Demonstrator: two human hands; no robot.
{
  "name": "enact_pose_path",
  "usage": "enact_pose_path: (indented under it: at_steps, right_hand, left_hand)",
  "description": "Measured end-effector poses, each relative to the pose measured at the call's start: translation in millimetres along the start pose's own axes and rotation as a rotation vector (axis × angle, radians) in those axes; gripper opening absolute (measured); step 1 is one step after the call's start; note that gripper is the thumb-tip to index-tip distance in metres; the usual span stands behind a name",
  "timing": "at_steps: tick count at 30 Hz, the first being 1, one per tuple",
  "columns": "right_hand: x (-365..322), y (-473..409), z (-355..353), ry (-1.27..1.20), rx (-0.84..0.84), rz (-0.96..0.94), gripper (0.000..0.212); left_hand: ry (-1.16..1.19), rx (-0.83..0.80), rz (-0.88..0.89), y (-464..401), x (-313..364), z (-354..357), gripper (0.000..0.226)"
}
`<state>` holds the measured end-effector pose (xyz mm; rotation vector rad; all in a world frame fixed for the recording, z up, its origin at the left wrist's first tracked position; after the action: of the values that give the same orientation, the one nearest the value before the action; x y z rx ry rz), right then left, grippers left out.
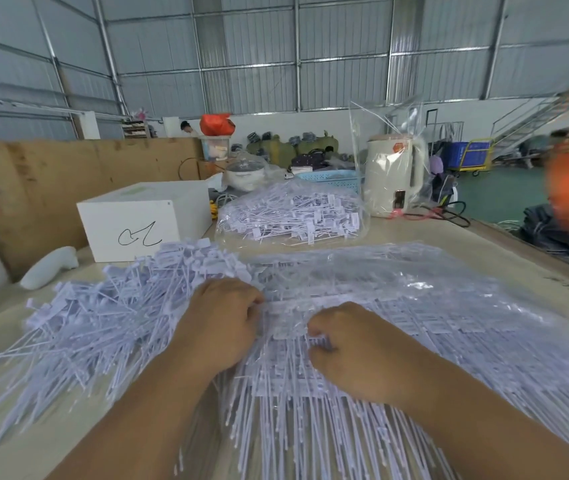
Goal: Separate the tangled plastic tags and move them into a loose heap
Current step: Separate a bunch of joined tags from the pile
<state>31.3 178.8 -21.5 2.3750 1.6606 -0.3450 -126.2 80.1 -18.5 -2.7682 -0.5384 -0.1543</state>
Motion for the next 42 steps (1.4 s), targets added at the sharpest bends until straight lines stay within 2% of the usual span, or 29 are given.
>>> enact_pose_path:
  at_steps: [3, 5, 8, 10, 11, 16, 21, 24, 27, 31, 35, 39, 42]
  right_hand:
    - [2.4, -6.5, 0.7, -0.007, 0.111, -0.047, 0.022]
    - [5.5, -11.0, 1.2, -0.002, 0.132, -0.032, 0.04]
    - [10.1, -17.8, 9.9, 0.038, -0.011, 0.044, 0.069]
    - [12.7, -18.9, 15.2, 0.095, -0.109, 0.096, 0.077]
    - [13.2, -18.4, 14.9, 0.108, -0.105, 0.103, 0.078]
    - [8.4, -9.0, 0.7, 0.149, 0.099, 0.078, 0.065]
    - [-5.1, 3.9, -15.4, 0.179, 0.313, 0.039, 0.036]
    - [-11.0, 16.8, -29.1, 0.181, 0.467, -0.033, 0.017]
    - [-16.6, 28.6, -41.8, 0.133, 0.568, -0.117, 0.006]
    - [-19.1, 36.4, -49.4, -0.025, 0.592, -0.19, 0.02]
    - [-20.6, 42.9, -53.4, -0.034, 0.564, -0.284, 0.02]
    - [-29.4, 47.7, -53.3, 0.087, 0.508, -0.387, 0.017]
    - [-32.1, 52.9, -57.7, 0.147, 0.574, -0.382, 0.016]
  left_hand:
    - [0.098, 0.078, 0.011, 3.4, 7.1, -5.2, 0.018]
    - [0.163, 0.124, 0.011, 5.7, 14.5, -11.0, 0.019]
    - [0.252, 0.127, 0.031, 10.3, 25.2, -16.2, 0.02]
    - [0.336, 0.11, 0.04, 13.9, 29.5, -17.1, 0.02]
    - [0.372, 0.1, 0.042, 15.2, 30.6, -16.9, 0.02]
    - [0.476, 0.076, 0.039, 20.1, 32.9, -19.2, 0.02]
    - [0.491, 0.026, 0.095, 22.7, 40.5, -19.5, 0.011]
    - [0.475, 0.081, 0.085, 21.4, 37.5, -21.0, 0.016]
    - [0.632, 0.167, 0.012, 19.6, 29.7, -22.2, 0.028]
    - [0.746, 0.233, -0.089, 18.1, 19.3, -25.8, 0.024]
    - [0.77, 0.236, -0.135, 17.9, 13.7, -27.0, 0.018]
    - [0.719, 0.089, -0.17, 15.9, 11.5, -20.0, 0.027]
    - [0.711, 0.01, -0.199, 18.0, 12.4, -15.1, 0.011]
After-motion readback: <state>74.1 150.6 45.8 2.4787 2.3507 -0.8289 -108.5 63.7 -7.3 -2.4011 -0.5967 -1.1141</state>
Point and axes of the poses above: each hand's wrist, its own y-axis away from the middle knuckle, its own z-axis out of the palm, x = y × z, the point moved 3 cm from there along -y, towards the middle knuckle, and after that the axes turned 12 degrees about -x, right-handed, at the moved point
